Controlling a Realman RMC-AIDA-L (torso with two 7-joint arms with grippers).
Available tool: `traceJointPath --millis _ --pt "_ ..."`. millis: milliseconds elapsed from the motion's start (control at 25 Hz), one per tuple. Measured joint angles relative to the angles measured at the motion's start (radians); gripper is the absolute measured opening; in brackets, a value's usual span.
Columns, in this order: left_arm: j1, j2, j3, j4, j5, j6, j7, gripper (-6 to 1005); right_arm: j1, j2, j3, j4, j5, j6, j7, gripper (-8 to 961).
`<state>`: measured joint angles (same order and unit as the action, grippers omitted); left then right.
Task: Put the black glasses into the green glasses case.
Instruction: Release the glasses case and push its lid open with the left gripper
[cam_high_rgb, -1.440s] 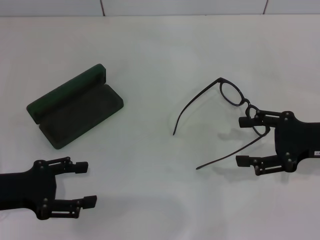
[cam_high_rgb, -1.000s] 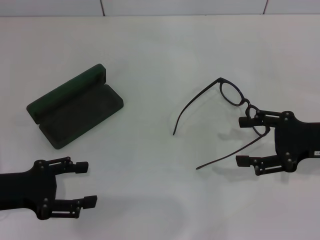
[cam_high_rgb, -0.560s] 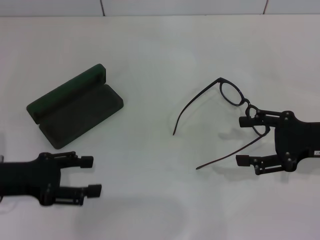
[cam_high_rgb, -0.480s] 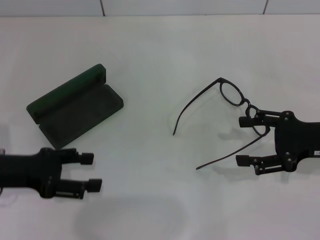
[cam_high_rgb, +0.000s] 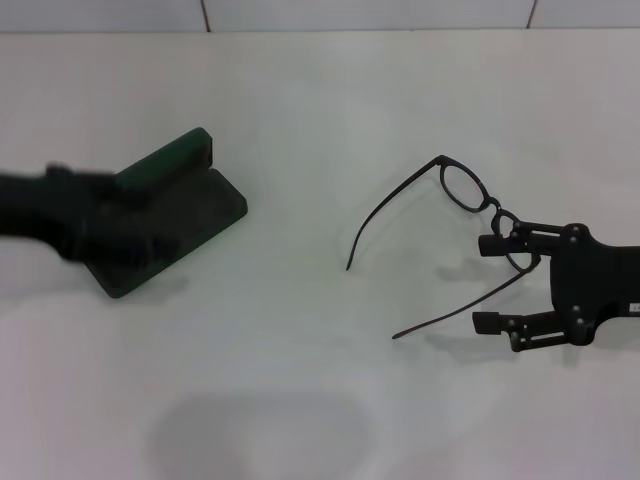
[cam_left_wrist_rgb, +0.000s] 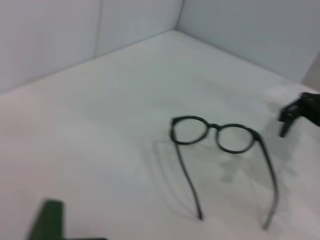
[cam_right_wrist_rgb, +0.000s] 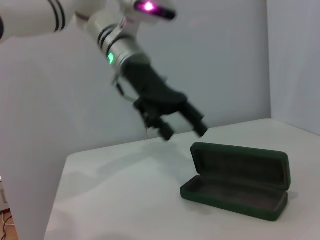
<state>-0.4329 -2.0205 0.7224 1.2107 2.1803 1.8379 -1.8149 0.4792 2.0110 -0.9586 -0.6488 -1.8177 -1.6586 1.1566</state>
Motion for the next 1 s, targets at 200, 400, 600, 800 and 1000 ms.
traceJointPath --millis 200,400,600,800,1000 --pt "-0.139 0.007 0.000 0.079 0.157 -0.017 -0.080 829 0.001 0.000 -0.003 0.000 0.000 -0.006 0.000 883" --pt "-0.260 0.002 0.004 0.029 0.382 -0.075 -0.117 817 0.011 0.000 -0.017 0.000 0.000 -0.002 0.000 882" --pt "-0.301 -0.008 0.024 -0.035 0.510 -0.168 -0.134 804 0.016 0.001 -0.027 0.000 0.000 0.001 0.000 882" --pt "-0.300 -0.012 0.087 -0.075 0.534 -0.246 -0.146 792 0.010 0.002 -0.028 0.000 0.000 0.002 0.000 882" --pt "-0.295 -0.020 0.132 -0.075 0.544 -0.273 -0.147 780 0.009 0.001 -0.028 0.002 0.000 0.007 0.000 881"
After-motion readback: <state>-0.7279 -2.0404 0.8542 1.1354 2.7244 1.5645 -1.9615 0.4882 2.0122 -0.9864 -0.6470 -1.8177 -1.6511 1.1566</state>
